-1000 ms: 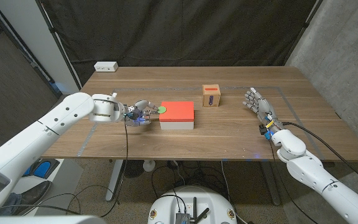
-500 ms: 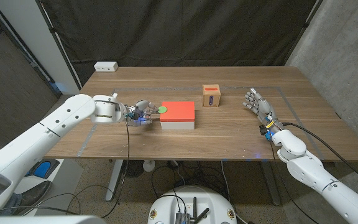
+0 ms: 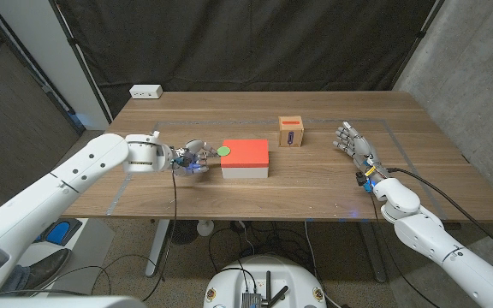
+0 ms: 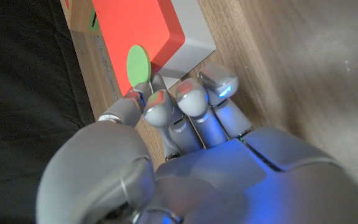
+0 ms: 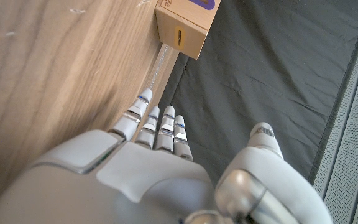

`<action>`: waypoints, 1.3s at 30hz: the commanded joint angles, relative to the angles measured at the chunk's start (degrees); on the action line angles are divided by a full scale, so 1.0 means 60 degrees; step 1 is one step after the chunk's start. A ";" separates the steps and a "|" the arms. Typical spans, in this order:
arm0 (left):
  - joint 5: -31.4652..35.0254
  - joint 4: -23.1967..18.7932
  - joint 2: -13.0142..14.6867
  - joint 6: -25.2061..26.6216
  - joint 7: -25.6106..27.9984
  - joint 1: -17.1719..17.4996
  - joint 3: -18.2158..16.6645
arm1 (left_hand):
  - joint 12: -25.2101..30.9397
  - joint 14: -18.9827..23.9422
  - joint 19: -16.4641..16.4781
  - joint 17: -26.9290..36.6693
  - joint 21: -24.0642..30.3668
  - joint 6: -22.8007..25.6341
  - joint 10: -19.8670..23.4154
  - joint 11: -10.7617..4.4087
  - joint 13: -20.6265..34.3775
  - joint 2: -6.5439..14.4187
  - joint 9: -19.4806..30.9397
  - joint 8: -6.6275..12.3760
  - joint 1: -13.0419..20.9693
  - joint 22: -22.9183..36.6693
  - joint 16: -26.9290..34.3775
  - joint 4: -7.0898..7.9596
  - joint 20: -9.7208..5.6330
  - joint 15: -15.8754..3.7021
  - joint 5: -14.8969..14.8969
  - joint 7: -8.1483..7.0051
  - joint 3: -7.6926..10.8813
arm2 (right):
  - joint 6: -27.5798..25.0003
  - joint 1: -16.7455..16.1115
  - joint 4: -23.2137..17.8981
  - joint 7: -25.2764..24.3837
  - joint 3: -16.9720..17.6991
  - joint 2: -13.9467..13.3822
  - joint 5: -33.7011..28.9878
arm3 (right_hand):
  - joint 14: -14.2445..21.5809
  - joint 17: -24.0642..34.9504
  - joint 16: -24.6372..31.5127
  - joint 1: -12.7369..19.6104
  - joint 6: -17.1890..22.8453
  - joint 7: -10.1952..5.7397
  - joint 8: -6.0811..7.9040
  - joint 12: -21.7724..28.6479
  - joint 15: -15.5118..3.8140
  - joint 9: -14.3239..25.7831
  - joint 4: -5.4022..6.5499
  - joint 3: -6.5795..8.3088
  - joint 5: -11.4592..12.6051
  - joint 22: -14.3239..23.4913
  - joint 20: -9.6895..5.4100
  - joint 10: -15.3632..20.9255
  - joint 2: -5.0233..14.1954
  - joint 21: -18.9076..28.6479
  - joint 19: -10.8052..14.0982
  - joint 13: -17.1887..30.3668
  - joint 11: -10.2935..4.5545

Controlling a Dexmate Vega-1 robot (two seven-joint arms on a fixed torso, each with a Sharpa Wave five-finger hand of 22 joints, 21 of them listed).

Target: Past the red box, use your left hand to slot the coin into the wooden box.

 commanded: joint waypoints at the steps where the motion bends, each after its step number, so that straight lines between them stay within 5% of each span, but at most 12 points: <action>1: -0.0087 -0.0074 0.0154 -0.0203 -0.0089 0.0210 -0.0068 | 0.0051 -0.0120 -0.0113 0.0085 0.0026 -0.0246 -0.0077 -0.0026 0.0038 -0.0120 -0.0011 -0.0135 -0.0143 0.0104 -0.0053 0.0065 -0.0451 -0.0018 -0.0029 0.0082 -0.0141 | -0.0115 -0.0038 -0.0173 -0.0148 -0.0032 -0.0032 -0.0083 | 0.0048 0.0012 -0.0001 0.0015 0.0080 -0.0035 0.0047 0.0025 0.0043 0.0042 -0.0059 0.0020 -0.0016 0.0040 0.0061 0.0060 0.0066 -0.0006 0.0022 0.0013 0.0020; 9: -0.0673 -0.0378 0.0112 -0.0298 0.1252 0.0408 -0.0238 | -0.0067 -0.0167 -0.0072 -0.0039 -0.0164 -0.0519 -0.0095 -0.0018 -0.0117 -0.0190 -0.0122 -0.0356 -0.0039 -0.0328 -0.0177 -0.0032 -0.0478 -0.0022 -0.0039 0.0071 -0.0322 | -0.0198 -0.0148 -0.0370 -0.0255 -0.0018 -0.0133 -0.0166 | 0.0057 0.0012 0.0000 0.0008 0.0105 -0.0035 0.0052 0.0028 0.0054 0.0042 -0.0063 0.0018 -0.0017 0.0040 0.0064 0.0084 0.0065 -0.0009 0.0016 0.0017 0.0010; 19: -0.0878 -0.0927 0.0044 -0.0459 0.2533 0.0221 0.0011 | -0.0195 0.0057 0.0246 -0.0164 -0.0474 -0.0410 0.0089 -0.0011 -0.0455 -0.0443 -0.0207 -0.0291 0.0935 -0.1393 -0.0267 -0.0126 -0.0500 -0.0015 0.0029 -0.0170 -0.0588 | -0.0152 -0.0195 -0.0368 -0.0221 0.0007 -0.0133 -0.0129 | 0.0052 0.0011 -0.0005 0.0001 0.0130 -0.0047 0.0055 0.0028 0.0035 0.0043 -0.0068 0.0016 -0.0017 0.0041 0.0069 0.0105 0.0064 -0.0013 0.0006 0.0022 -0.0001; 39: -0.0234 -0.1050 -0.0039 -0.0994 0.2607 0.0175 0.0390 | -0.0113 0.0116 0.0235 -0.0240 -0.0421 -0.0501 0.0100 -0.0023 -0.0548 -0.0606 -0.0357 -0.0317 0.1001 -0.1209 -0.0431 0.0044 -0.0474 -0.0013 0.0045 -0.0142 -0.0675 | 0.0024 -0.0343 -0.0332 -0.0215 0.0090 -0.0101 -0.0055 | 0.0073 0.0010 -0.0003 -0.0019 0.0157 -0.0109 0.0051 0.0026 0.0043 0.0046 -0.0077 0.0011 -0.0016 0.0041 0.0081 0.0158 0.0063 -0.0011 0.0011 0.0030 0.0019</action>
